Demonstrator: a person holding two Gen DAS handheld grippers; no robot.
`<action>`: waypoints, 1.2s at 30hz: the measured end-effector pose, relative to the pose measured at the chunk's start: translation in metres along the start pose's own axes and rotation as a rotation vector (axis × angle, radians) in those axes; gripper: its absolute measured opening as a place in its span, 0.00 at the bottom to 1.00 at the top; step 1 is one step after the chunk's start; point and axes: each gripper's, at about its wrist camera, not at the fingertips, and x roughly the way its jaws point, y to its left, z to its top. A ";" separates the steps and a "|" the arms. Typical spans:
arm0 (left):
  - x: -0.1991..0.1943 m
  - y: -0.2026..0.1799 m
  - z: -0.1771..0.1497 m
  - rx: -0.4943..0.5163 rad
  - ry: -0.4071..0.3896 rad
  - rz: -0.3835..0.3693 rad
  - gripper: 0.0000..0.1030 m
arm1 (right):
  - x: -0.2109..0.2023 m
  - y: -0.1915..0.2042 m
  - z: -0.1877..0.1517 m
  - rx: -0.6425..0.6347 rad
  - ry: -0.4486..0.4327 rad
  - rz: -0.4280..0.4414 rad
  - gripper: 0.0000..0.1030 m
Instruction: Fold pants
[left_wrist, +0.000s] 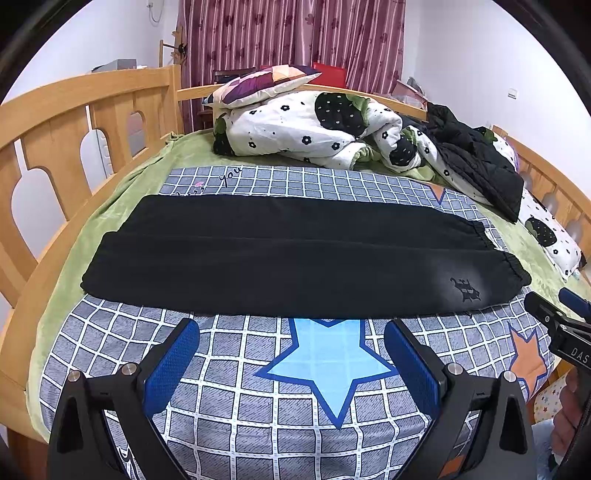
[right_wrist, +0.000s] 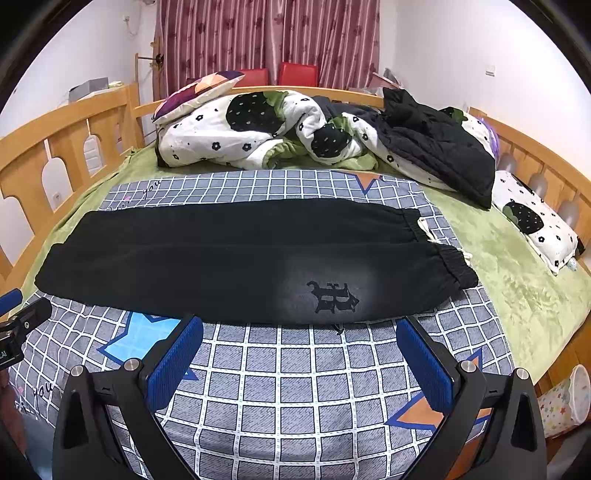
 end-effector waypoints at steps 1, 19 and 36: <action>0.000 0.000 0.000 0.001 0.000 0.000 0.98 | 0.000 0.000 0.000 0.000 0.000 0.000 0.99; 0.000 0.000 -0.001 0.006 -0.001 0.001 0.98 | -0.002 -0.001 0.000 -0.014 -0.005 -0.005 0.99; 0.001 0.012 0.017 -0.103 -0.059 -0.073 0.97 | 0.005 0.014 0.019 0.056 0.001 0.111 0.95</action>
